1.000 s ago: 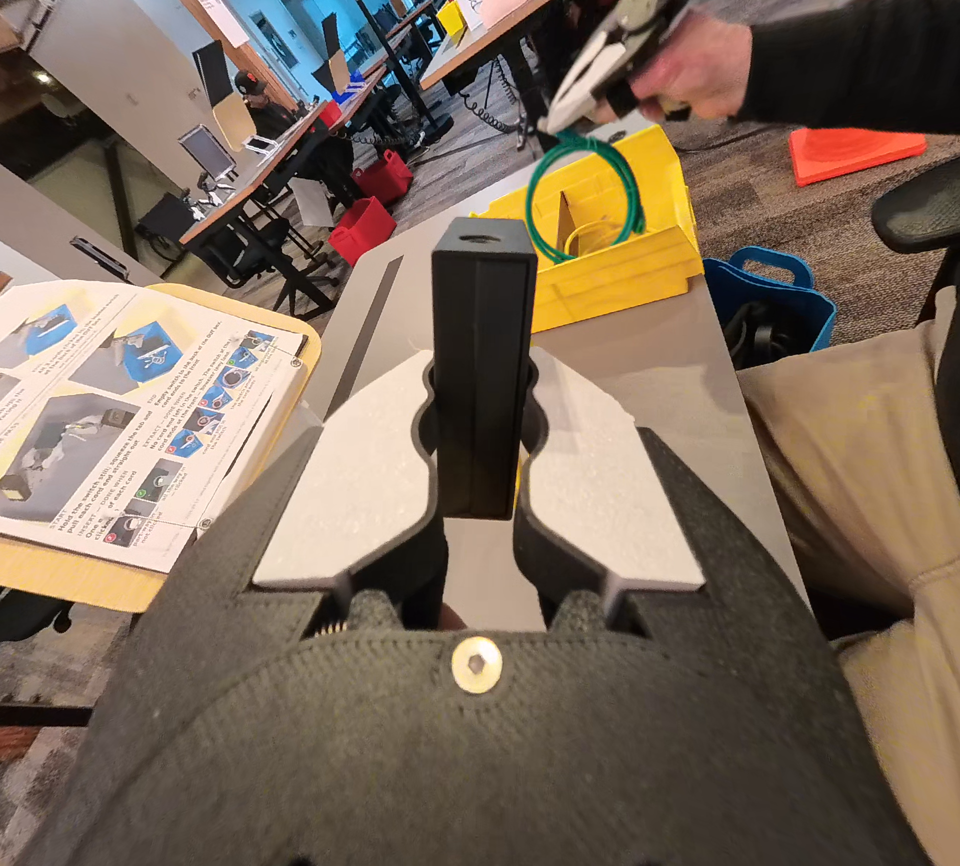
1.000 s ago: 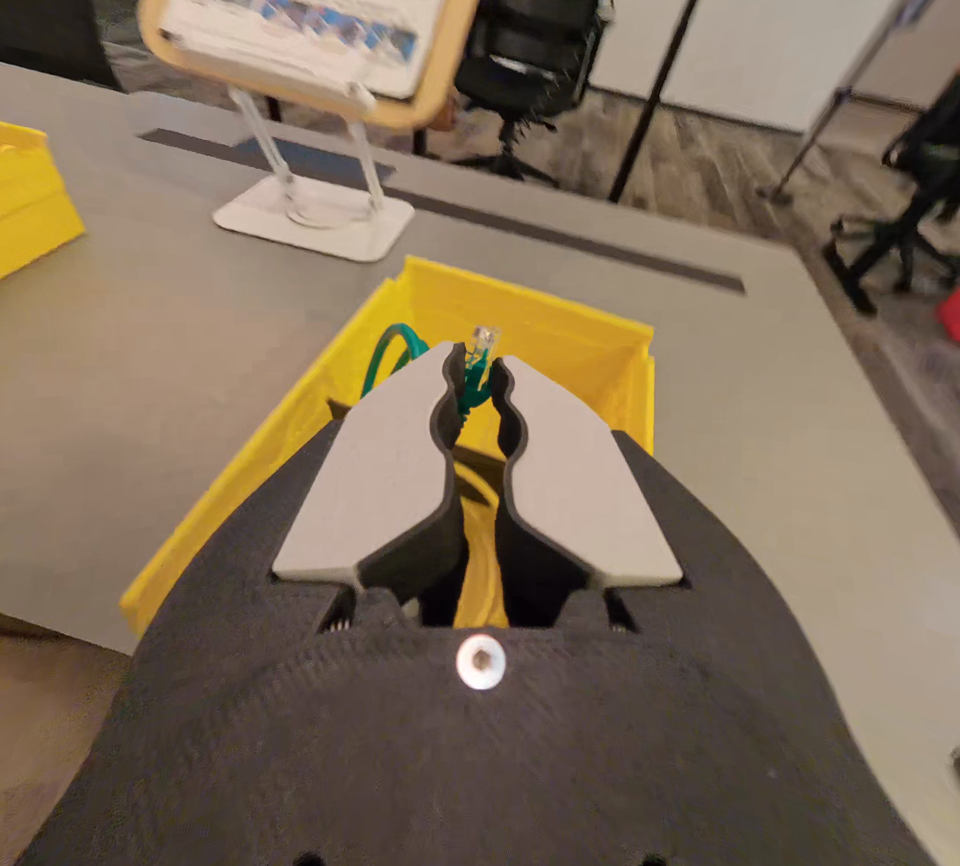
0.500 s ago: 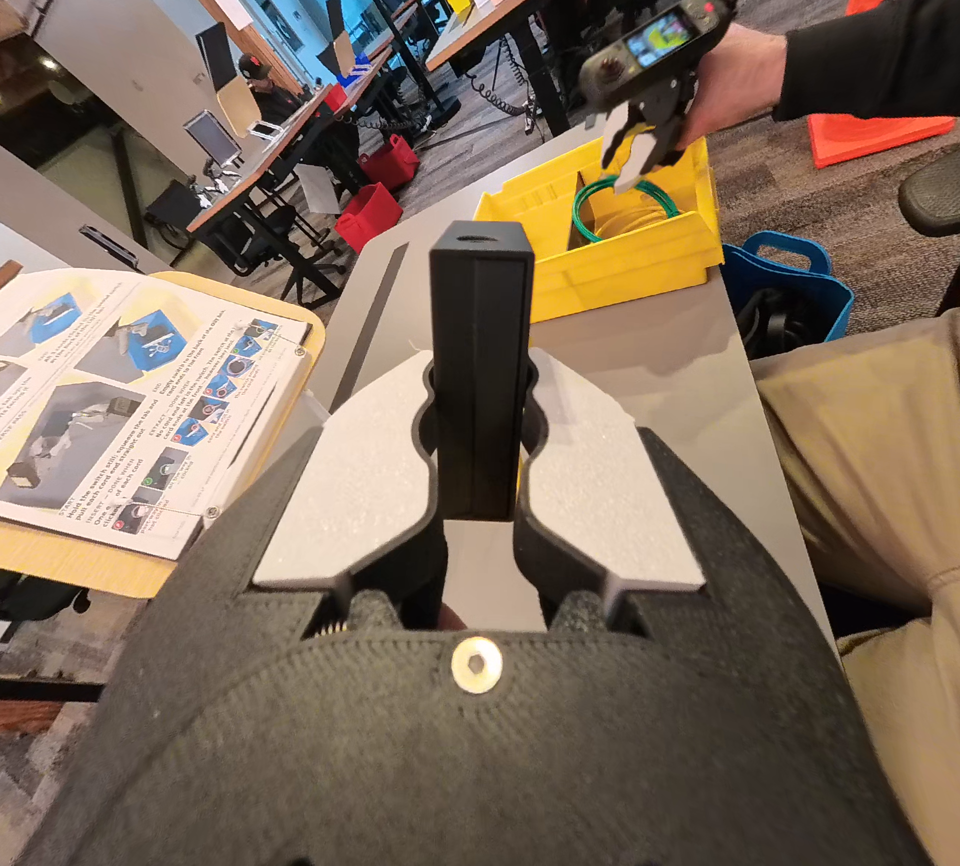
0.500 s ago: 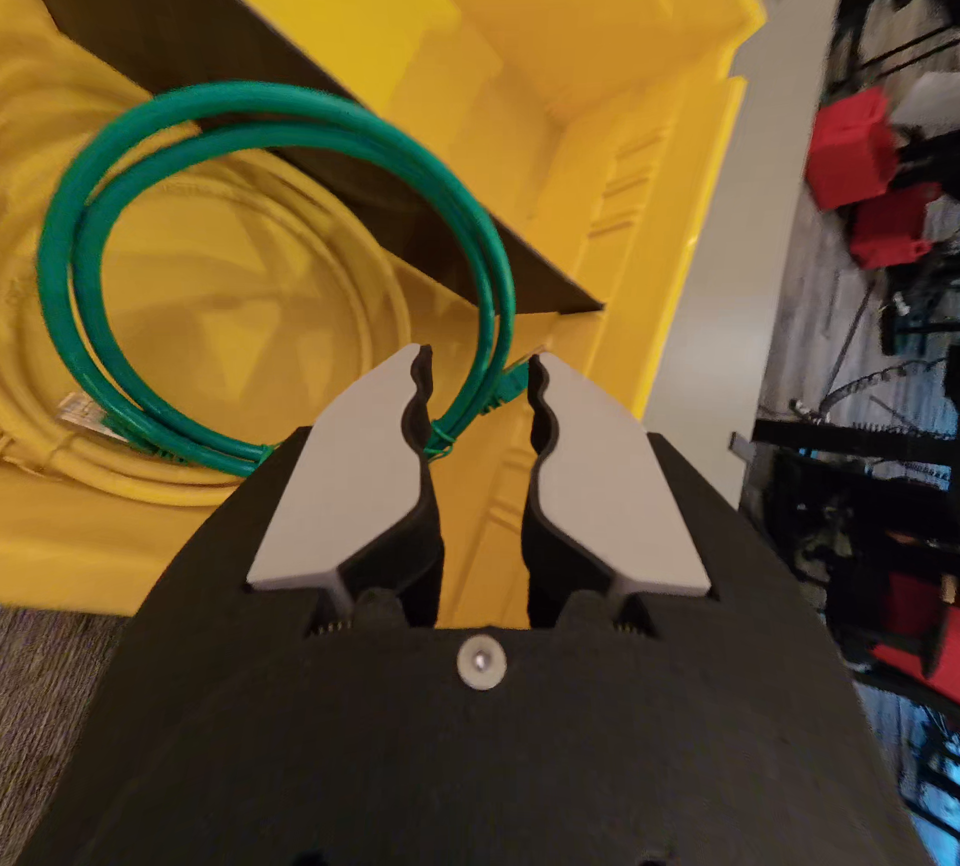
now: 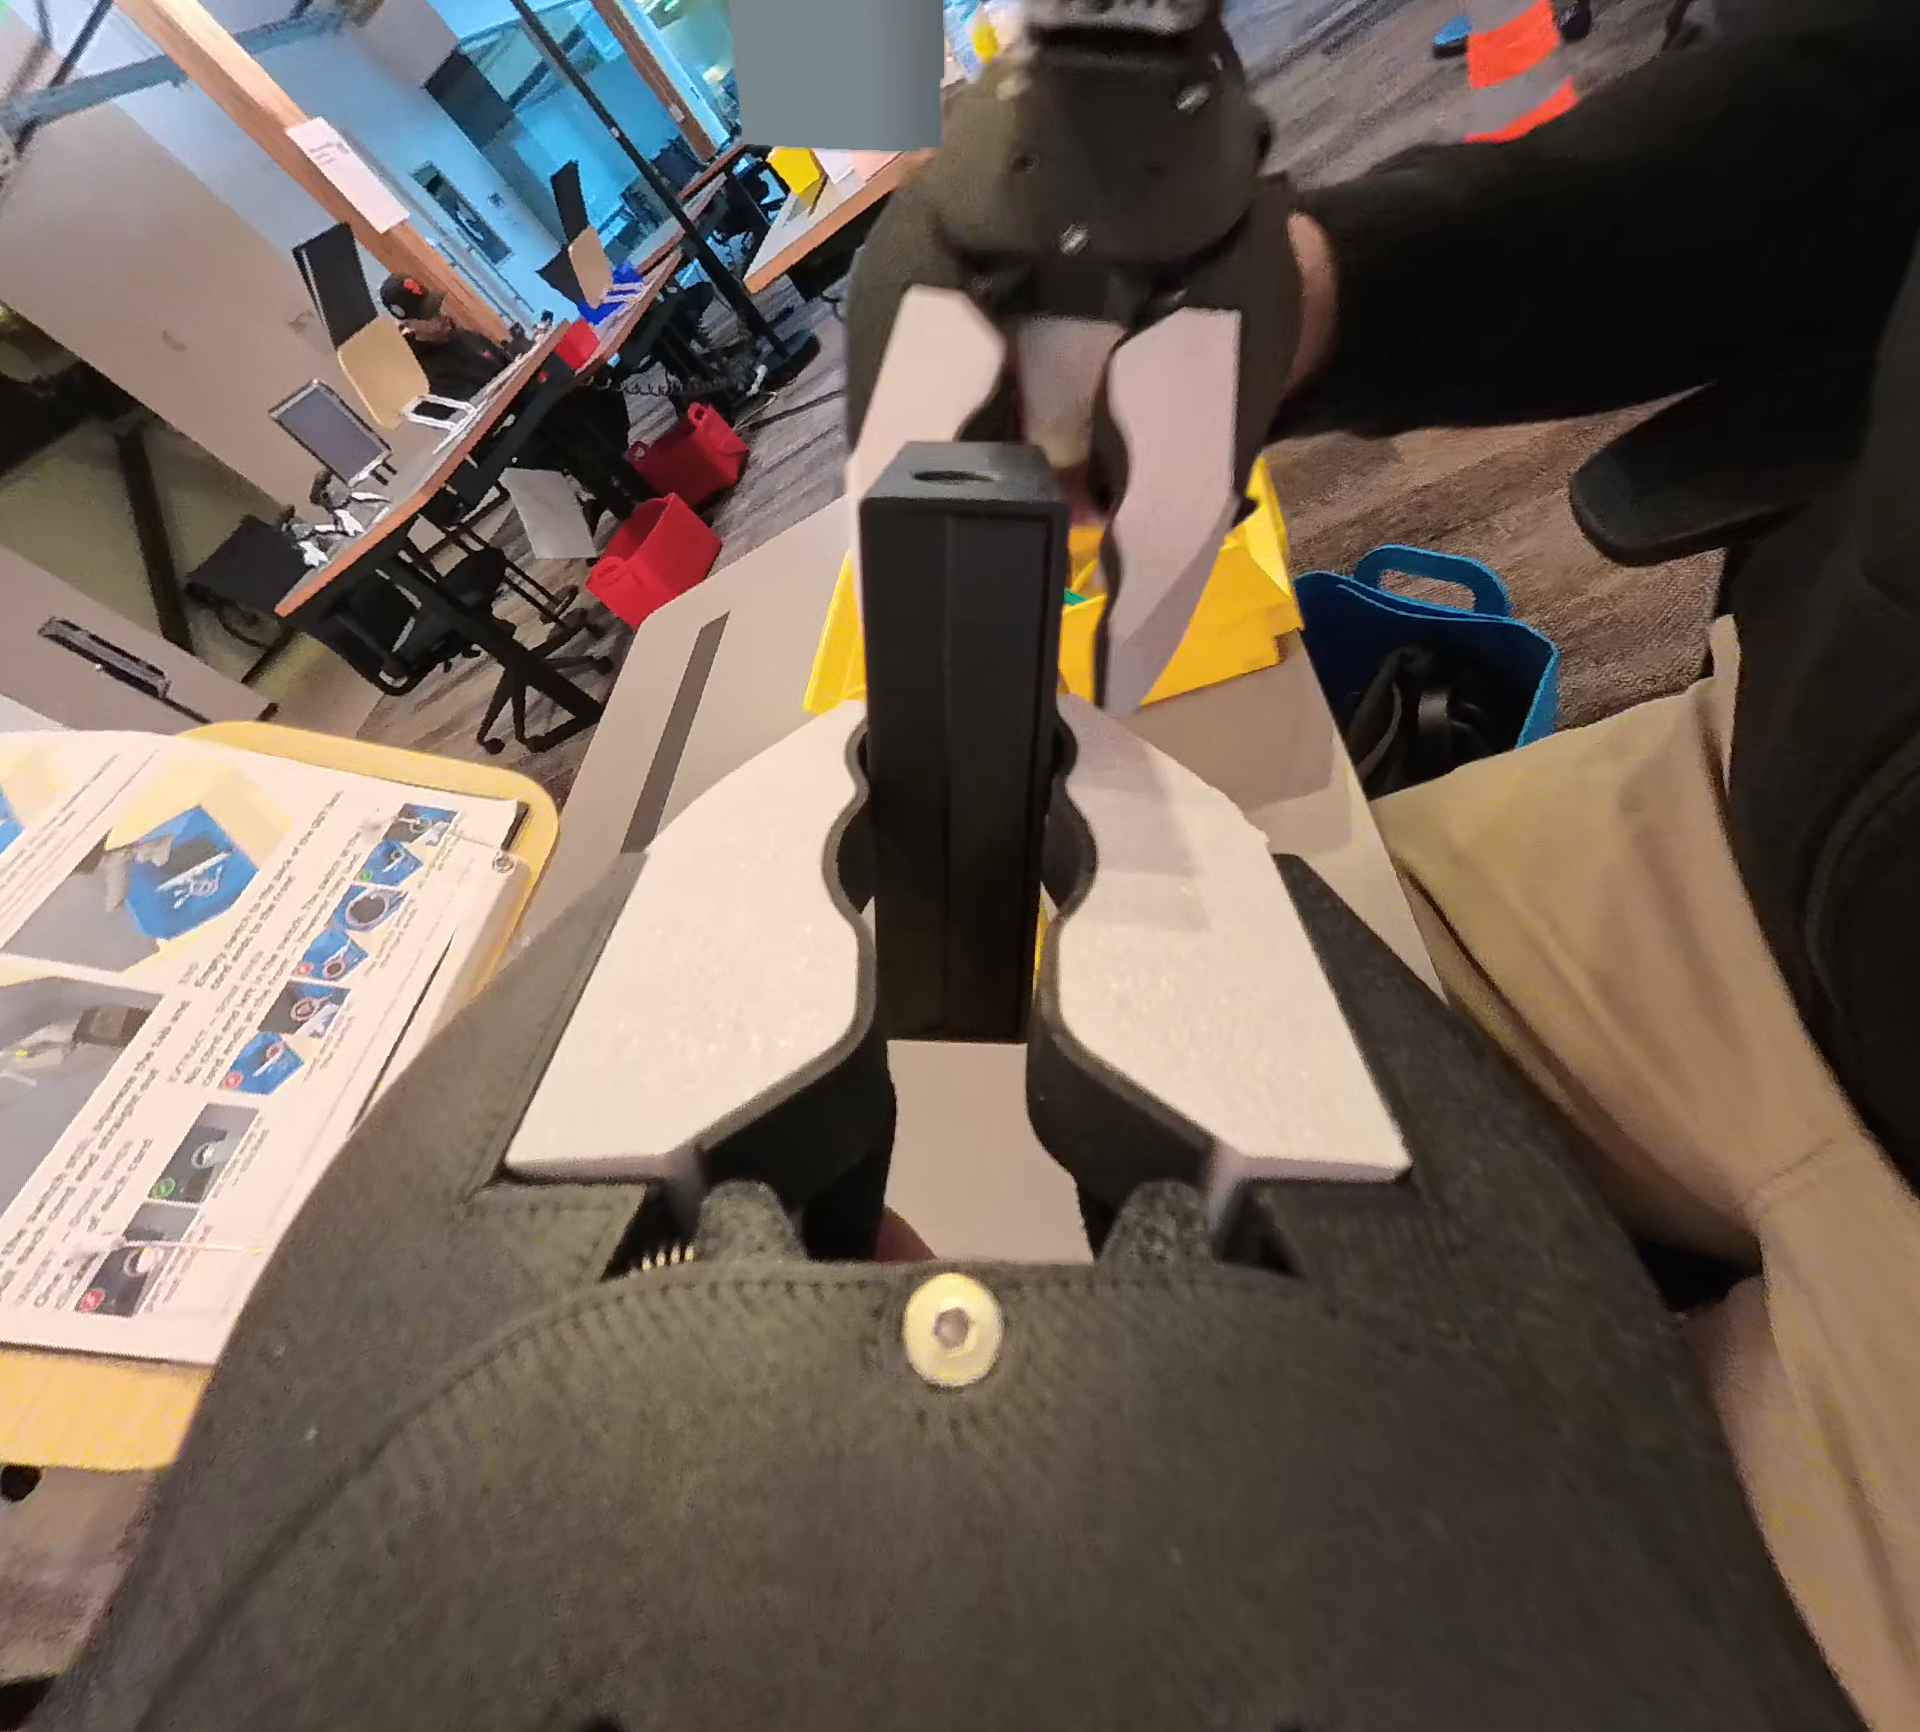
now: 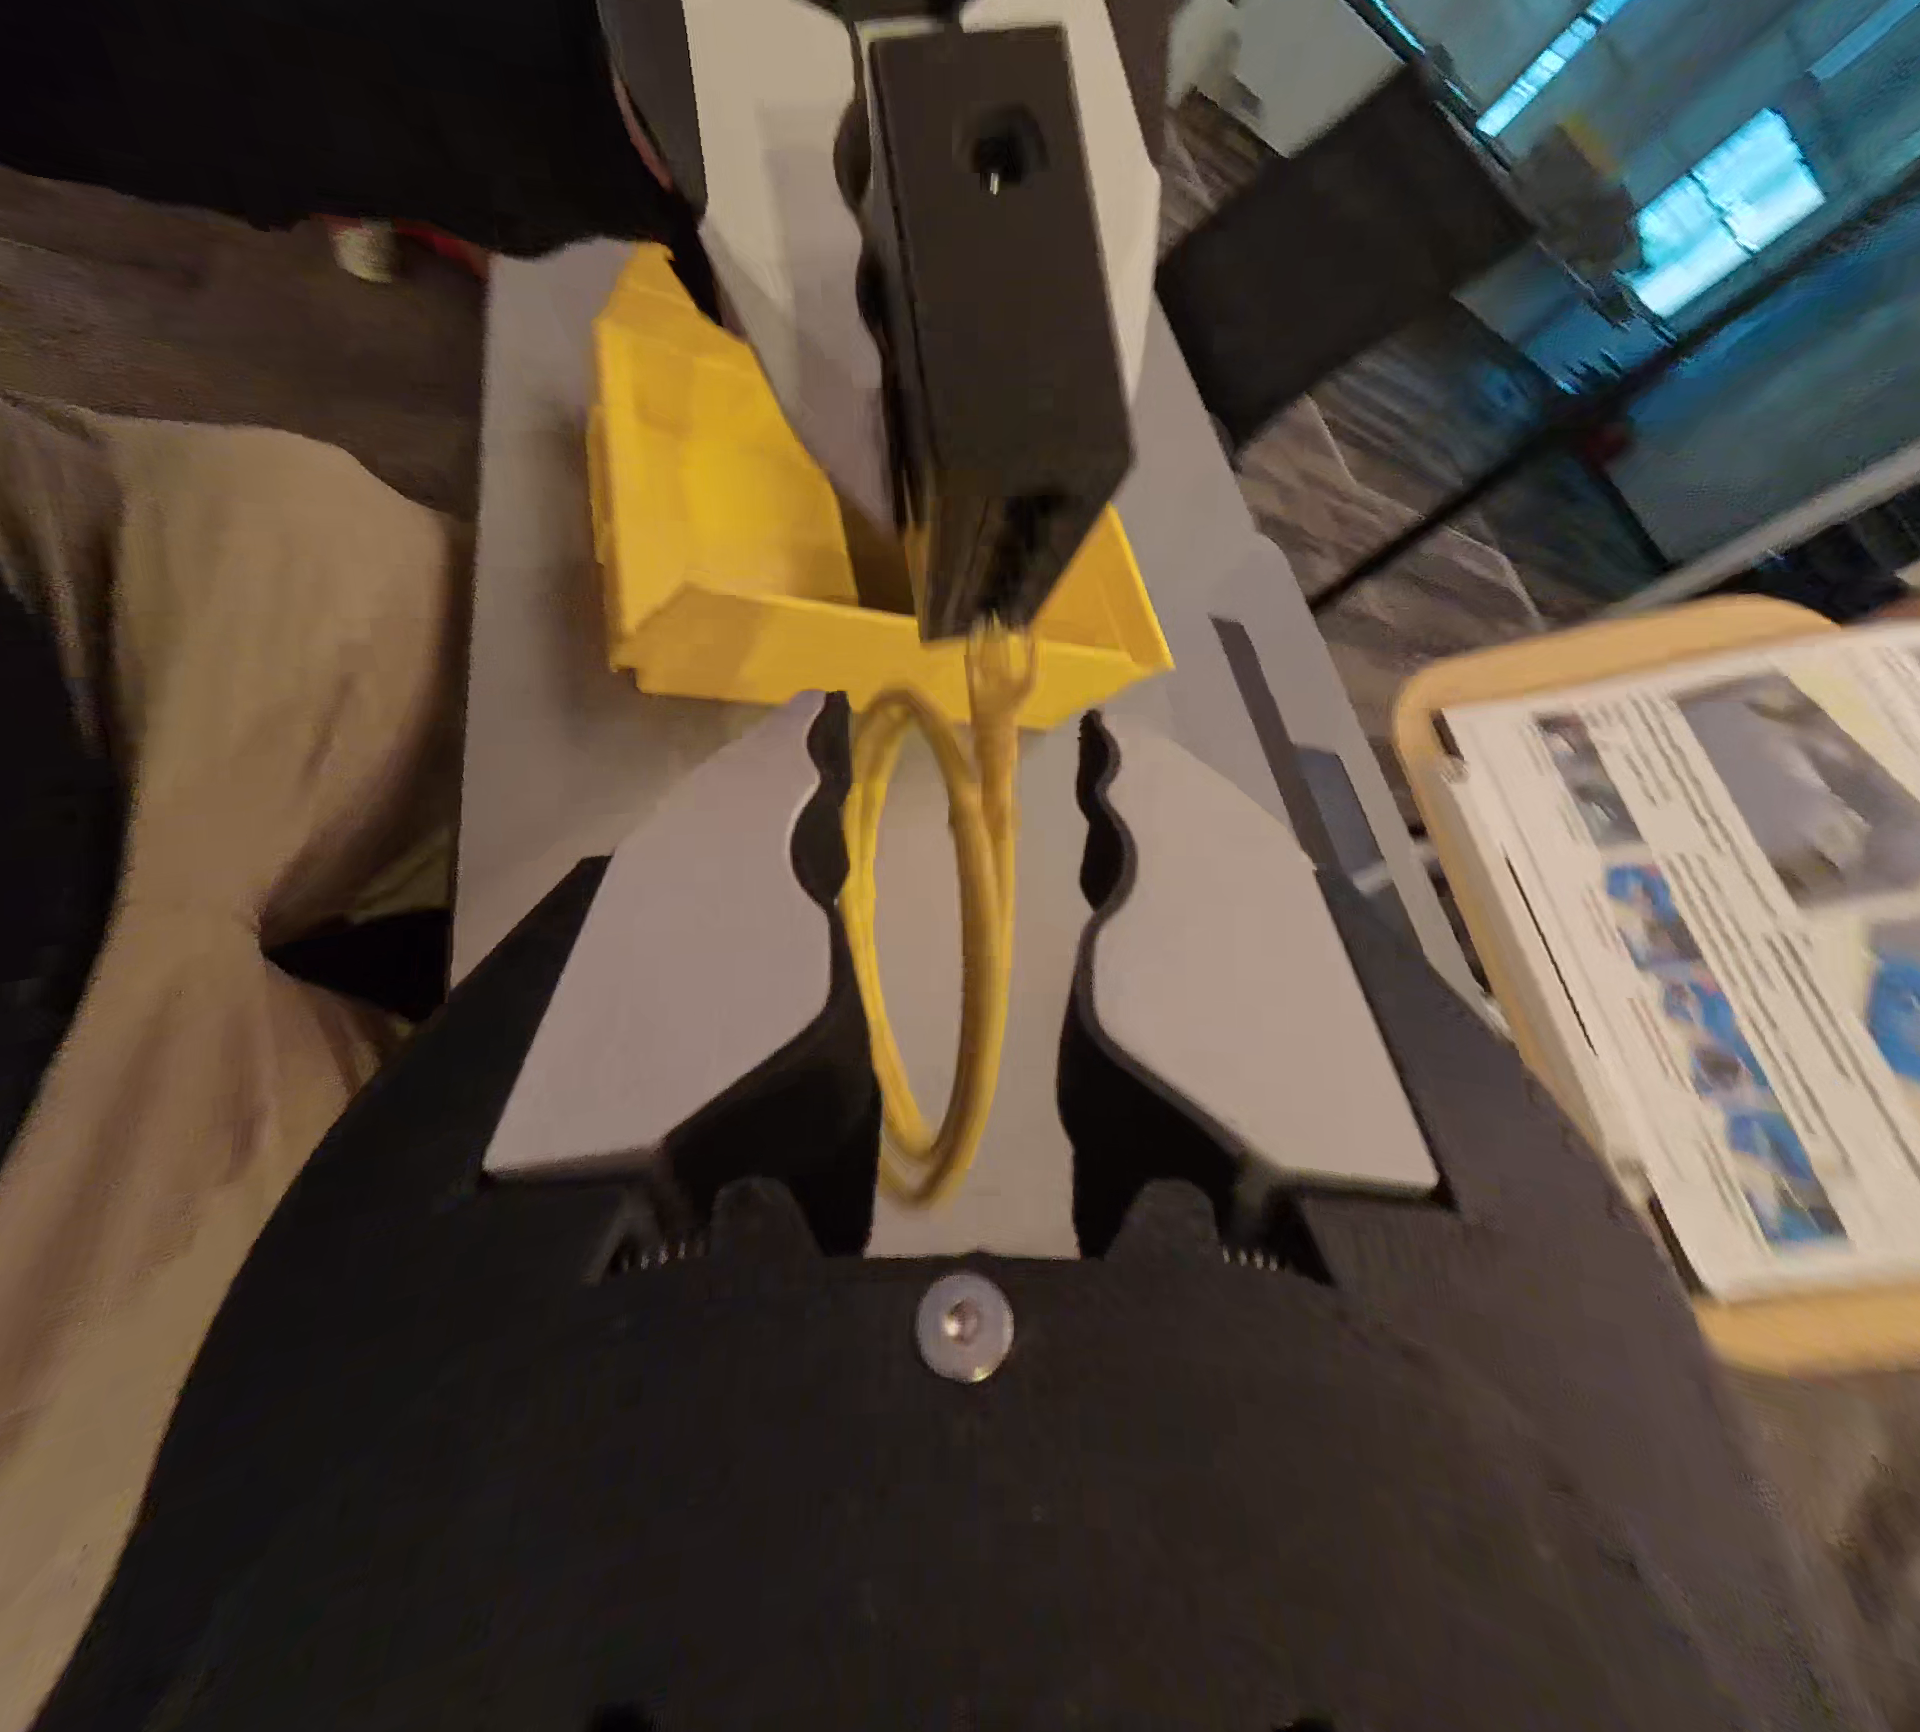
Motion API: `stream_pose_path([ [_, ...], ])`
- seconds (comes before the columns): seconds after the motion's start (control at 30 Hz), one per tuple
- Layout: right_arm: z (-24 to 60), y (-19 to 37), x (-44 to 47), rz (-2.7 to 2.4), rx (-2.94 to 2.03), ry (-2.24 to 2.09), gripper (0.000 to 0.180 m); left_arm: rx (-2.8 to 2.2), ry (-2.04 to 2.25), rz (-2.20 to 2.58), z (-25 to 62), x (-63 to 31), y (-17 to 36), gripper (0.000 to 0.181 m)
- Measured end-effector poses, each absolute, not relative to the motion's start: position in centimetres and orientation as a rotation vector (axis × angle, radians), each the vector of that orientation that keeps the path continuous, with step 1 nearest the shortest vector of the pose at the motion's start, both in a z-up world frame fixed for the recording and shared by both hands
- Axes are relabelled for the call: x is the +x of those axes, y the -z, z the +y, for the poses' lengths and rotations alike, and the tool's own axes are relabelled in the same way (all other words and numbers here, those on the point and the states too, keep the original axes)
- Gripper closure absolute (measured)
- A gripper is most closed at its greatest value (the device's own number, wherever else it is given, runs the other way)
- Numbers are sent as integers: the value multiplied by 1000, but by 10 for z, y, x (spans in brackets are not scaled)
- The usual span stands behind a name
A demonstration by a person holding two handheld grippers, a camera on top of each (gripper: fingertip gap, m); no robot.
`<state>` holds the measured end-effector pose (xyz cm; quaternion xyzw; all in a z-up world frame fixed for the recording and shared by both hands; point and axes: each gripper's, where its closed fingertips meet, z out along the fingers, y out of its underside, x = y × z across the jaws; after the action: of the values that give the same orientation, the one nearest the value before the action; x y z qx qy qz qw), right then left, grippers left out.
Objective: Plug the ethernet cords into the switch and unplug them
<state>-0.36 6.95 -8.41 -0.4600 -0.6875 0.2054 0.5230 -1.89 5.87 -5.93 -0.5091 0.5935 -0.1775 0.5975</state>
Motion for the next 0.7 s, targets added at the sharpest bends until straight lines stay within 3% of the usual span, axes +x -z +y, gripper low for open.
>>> stream_pose_path([
  [0.17,78,94,-31,-1764,-1074,-517,165,-1163,411,1385,53,-19,55,153],
  [0.4,83,93,-30,-1694,-1094,-602,167,-1194,470,1363,58,-20,58,153],
  [0.47,81,89,-27,-1674,-1092,-657,167,-1246,437,1359,67,-25,66,141],
  [0.7,81,91,-24,-1676,-1102,-700,167,-1285,447,1378,73,-22,81,152],
])
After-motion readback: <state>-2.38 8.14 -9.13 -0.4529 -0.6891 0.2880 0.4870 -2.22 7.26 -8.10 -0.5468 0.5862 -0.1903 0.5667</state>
